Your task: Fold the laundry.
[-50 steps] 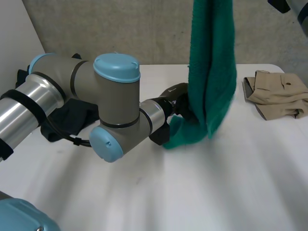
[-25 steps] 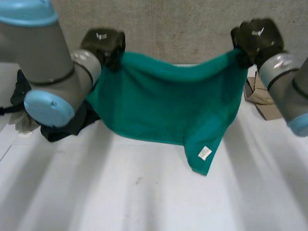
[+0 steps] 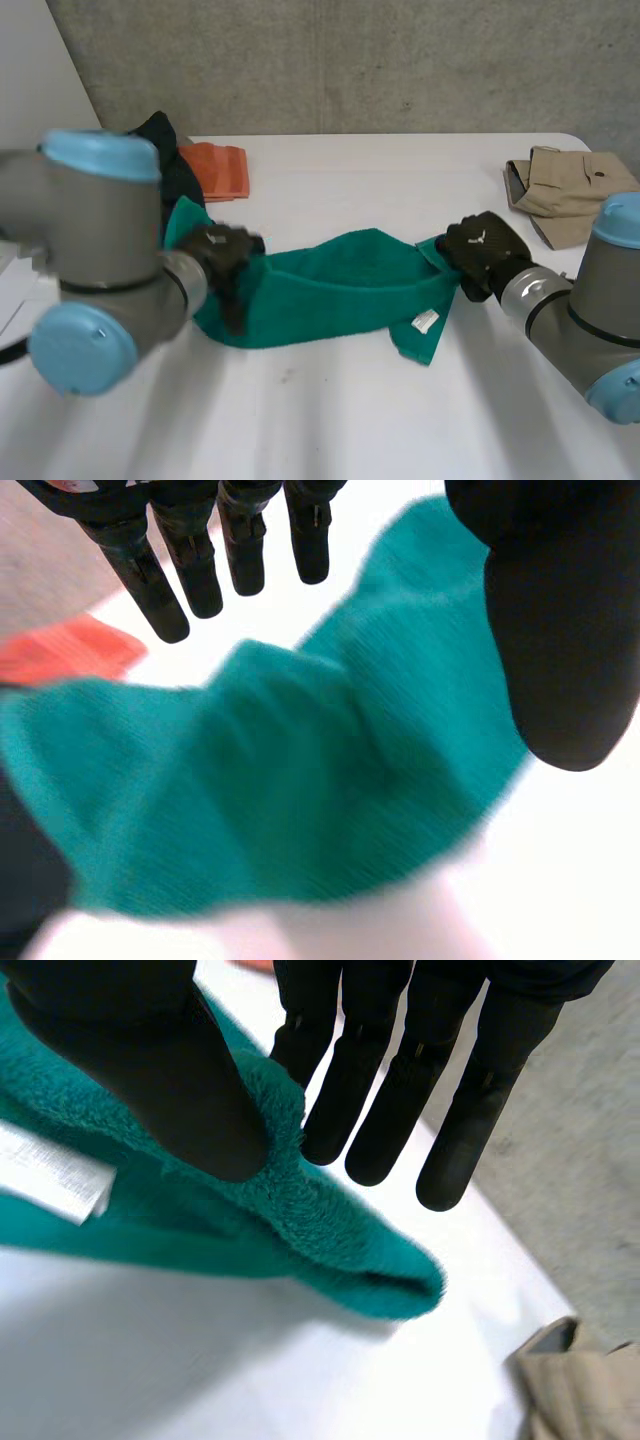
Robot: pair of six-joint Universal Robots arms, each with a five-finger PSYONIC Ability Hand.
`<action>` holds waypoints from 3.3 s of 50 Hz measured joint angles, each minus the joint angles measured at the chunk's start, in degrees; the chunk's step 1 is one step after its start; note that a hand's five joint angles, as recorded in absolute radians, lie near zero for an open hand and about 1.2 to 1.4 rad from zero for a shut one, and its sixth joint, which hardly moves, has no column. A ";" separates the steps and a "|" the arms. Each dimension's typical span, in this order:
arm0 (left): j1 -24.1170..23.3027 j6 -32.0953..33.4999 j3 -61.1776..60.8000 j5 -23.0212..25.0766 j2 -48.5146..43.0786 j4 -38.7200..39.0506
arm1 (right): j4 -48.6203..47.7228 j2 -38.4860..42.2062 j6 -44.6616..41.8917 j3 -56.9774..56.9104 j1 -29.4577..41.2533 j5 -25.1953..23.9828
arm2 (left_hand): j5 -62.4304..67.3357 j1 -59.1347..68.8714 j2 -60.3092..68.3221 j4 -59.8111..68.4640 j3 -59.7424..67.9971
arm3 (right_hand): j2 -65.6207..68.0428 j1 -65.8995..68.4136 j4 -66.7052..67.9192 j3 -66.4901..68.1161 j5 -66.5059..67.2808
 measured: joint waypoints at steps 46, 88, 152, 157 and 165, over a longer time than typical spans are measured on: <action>1.86 10.54 29.32 9.30 -22.93 -3.29 | -1.80 -2.08 2.31 -17.38 4.32 5.51 | 52.45 52.99 54.26 54.93 53.76 | 0.00 -0.03 0.00 0.02 0.00; 4.82 2.58 -5.75 -1.41 -3.85 24.58 | -4.46 2.02 -0.75 -4.61 4.45 8.23 | 51.18 50.99 51.48 52.46 51.07 | 0.36 -0.03 0.04 0.28 0.85; 9.46 36.45 47.24 15.03 -36.60 -11.36 | -8.68 3.99 -1.06 1.44 2.20 6.31 | 39.69 41.69 39.68 39.95 39.03 | 0.36 -0.03 0.03 0.28 0.85; 9.61 37.66 46.79 14.63 -36.44 -11.66 | -8.68 3.88 -1.05 1.42 2.13 6.31 | 53.76 52.66 53.65 54.31 53.17 | 0.36 -0.03 0.04 0.28 0.86; 10.04 36.28 45.87 12.68 -34.09 -10.21 | -8.67 3.56 -1.04 1.58 2.35 6.30 | 23.76 20.39 22.91 23.36 23.00 | 0.36 -0.03 0.03 0.28 0.86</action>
